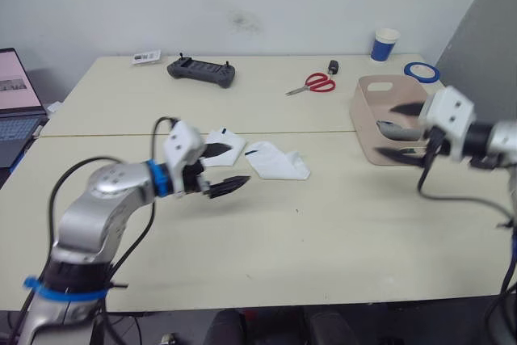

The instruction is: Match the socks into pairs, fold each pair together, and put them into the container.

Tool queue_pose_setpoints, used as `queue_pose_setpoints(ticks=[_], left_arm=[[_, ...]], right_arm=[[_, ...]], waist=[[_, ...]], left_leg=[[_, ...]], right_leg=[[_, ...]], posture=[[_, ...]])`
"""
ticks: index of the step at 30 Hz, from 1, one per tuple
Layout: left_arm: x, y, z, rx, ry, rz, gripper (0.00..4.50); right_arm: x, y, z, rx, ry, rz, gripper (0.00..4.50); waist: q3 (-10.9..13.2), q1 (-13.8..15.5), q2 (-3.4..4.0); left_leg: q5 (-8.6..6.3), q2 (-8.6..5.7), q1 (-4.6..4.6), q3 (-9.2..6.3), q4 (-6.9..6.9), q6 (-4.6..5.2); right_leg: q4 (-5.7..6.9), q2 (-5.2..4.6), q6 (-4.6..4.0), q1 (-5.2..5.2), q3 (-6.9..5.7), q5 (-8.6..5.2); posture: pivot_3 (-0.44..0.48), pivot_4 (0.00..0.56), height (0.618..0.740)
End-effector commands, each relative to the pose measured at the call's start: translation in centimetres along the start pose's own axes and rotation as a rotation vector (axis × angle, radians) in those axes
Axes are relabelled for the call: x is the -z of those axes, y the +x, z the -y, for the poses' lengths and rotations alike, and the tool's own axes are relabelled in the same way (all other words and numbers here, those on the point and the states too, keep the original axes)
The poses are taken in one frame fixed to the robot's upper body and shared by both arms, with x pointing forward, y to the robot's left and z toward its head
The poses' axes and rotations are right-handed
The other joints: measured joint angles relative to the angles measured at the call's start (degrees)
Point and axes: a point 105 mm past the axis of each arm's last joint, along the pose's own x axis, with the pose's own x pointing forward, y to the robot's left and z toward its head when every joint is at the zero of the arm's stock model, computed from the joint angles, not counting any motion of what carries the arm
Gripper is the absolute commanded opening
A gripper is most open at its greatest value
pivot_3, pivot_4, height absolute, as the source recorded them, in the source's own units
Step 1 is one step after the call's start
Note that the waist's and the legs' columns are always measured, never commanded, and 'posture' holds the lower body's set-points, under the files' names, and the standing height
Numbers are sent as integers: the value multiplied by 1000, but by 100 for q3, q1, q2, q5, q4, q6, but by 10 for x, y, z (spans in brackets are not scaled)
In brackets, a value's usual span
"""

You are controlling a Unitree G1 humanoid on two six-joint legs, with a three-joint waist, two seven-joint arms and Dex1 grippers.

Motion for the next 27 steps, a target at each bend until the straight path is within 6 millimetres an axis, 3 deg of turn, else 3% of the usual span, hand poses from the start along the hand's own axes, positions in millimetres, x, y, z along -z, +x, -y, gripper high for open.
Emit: queue_pose_setpoints(ticks=[1, 5, 10, 16, 21, 27], left_arm=[[10, -31, -10, -138, -31, 26, 4500], [34, -49, 1, -185, -139, -28, 4500], [26, -46, 12, -191, -128, -7, 4500], [11, -26, 22, -130, -83, 40, 4500], [-11, -3, 33, -54, -11, 94, 4500], [-14, 1, 37, -26, 28, 108, 4500]], right_arm=[[-12, 6, -40, 14, 63, 59, 4480], [-1, 21, -71, 42, 155, 61, 4480], [0, 42, -78, 58, 234, 98, 4480], [12, 71, -55, 106, 257, 60, 4480], [21, 115, -4, 242, 379, 59, 4480], [24, 149, 14, 242, 483, 54, 4480]], waist=[[-1, 5, 0], [-6, -9, -9], [-15, -1, -31], [-17, -14, -35], [-15, -63, -35], [-16, -70, -37]], left_leg=[[0, 0, 0, 1, 0, 0], [6, -3, 7, 10, 11, -11], [7, -3, 4, 13, 22, -12], [6, 1, 4, 8, 15, -11], [7, 1, 5, 10, 14, -11], [5, 5, 3, 6, -13, -7]], right_leg=[[-3, 0, 20, -2, 1, -12], [2, -3, 20, 4, 5, -2], [-1, -5, 9, 5, 7, -6], [-3, 5, 17, 2, 3, -2], [1, 10, 10, -1, 6, 6], [-9, 14, -19, -5, 2, 18]], posture=[[0, 150, 740], [0, 150, 740], [0, 150, 740], [0, 150, 740], [0, 150, 740], [0, 150, 740]])
